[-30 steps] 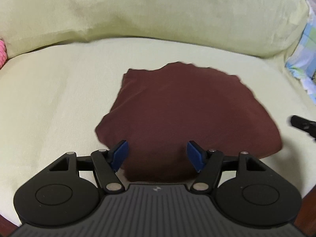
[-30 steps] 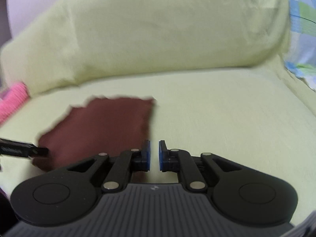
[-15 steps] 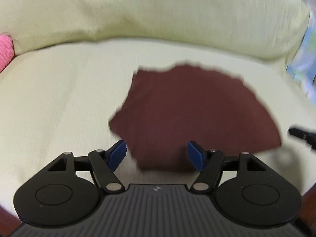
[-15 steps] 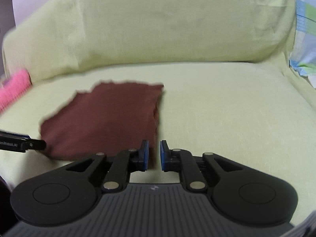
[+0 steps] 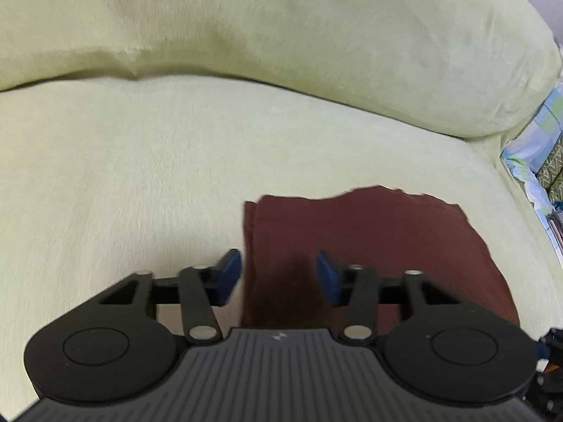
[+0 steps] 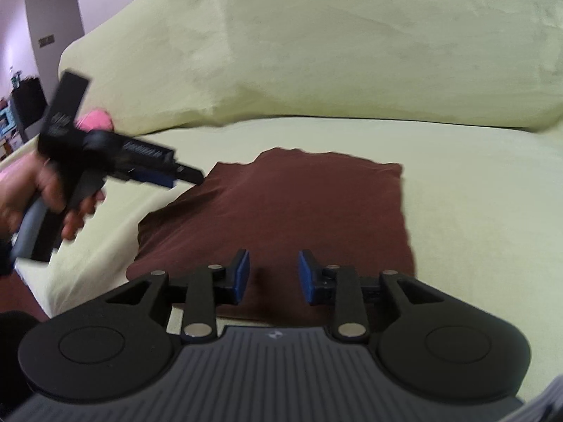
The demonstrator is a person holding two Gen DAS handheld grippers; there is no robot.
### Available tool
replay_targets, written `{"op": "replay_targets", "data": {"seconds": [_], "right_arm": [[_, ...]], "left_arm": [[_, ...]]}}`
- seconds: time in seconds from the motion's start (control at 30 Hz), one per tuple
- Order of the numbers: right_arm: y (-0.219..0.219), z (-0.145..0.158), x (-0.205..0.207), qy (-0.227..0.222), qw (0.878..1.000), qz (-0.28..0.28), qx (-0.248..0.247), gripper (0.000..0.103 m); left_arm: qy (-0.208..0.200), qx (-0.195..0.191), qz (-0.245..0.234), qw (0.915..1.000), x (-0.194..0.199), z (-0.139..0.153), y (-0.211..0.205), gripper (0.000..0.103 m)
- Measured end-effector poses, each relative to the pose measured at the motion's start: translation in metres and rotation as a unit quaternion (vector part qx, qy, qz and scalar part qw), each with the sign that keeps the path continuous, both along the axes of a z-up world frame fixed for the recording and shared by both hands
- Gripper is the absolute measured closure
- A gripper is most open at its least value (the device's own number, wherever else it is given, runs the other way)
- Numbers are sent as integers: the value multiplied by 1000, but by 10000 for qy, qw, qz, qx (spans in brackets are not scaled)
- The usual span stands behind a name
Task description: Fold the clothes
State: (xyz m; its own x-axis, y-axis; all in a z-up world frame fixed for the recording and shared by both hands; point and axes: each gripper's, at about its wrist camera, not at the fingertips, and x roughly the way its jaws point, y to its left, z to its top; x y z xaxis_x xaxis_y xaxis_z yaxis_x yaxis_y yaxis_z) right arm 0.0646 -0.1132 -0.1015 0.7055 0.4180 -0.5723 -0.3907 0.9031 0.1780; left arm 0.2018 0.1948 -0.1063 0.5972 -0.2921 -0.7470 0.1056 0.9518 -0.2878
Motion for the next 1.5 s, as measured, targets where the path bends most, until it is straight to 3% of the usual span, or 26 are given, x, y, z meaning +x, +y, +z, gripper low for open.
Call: {"op": "replay_targets", "data": {"seconds": [0.2,0.23,0.3,0.33,0.43,0.67,0.8,0.9,0.93,1.03,1.13,1.2,1.27,1.4,1.5], "right_arm": [[37,11,10,147,9955,931,77,76],[46,13,11,169,9936,1115,49,76],[74,14,15,255,9889,1465,-66,76],[88,12,18,286,9865,1605,-124,76],[117,3,22,315,9834,1743,-390,76],[135,-19,19,443,9844,1671,-323,76],[131,-27,11,513,9837,1661,-456,76],[131,-28,4,488,9842,1617,-539,76],[132,-28,2,459,9836,1638,-601,76],[131,-23,-3,476,9823,1670,-703,76],[125,-15,-3,358,9857,1570,-496,76],[123,-12,0,147,9869,1574,-324,79],[124,-8,-2,-26,9859,1665,-132,86],[135,-22,1,252,9823,1828,-321,94],[136,-36,-7,755,9765,1986,-355,94]], "left_arm": [[118,233,-323,9991,25,-4,-4,55],[135,276,-381,9988,27,-5,-6,59],[207,326,-603,9974,31,-9,-10,82],[245,361,-695,9966,31,-12,-13,100],[116,608,-937,9937,27,-16,-19,103],[-142,640,-910,9937,29,-4,-13,103],[-119,930,-971,9908,32,-16,-19,103],[-159,965,-959,9906,29,-26,-18,99],[-161,951,-951,9908,29,-25,-16,92],[-203,1005,-757,9918,33,-16,-3,91],[-242,658,-481,9964,28,2,20,92],[-221,373,-592,9973,16,9,21,92],[-179,358,-791,9961,7,9,10,91],[104,472,-1134,9924,-11,-13,-18,90],[139,626,-935,9936,-21,-25,-21,90]]}}
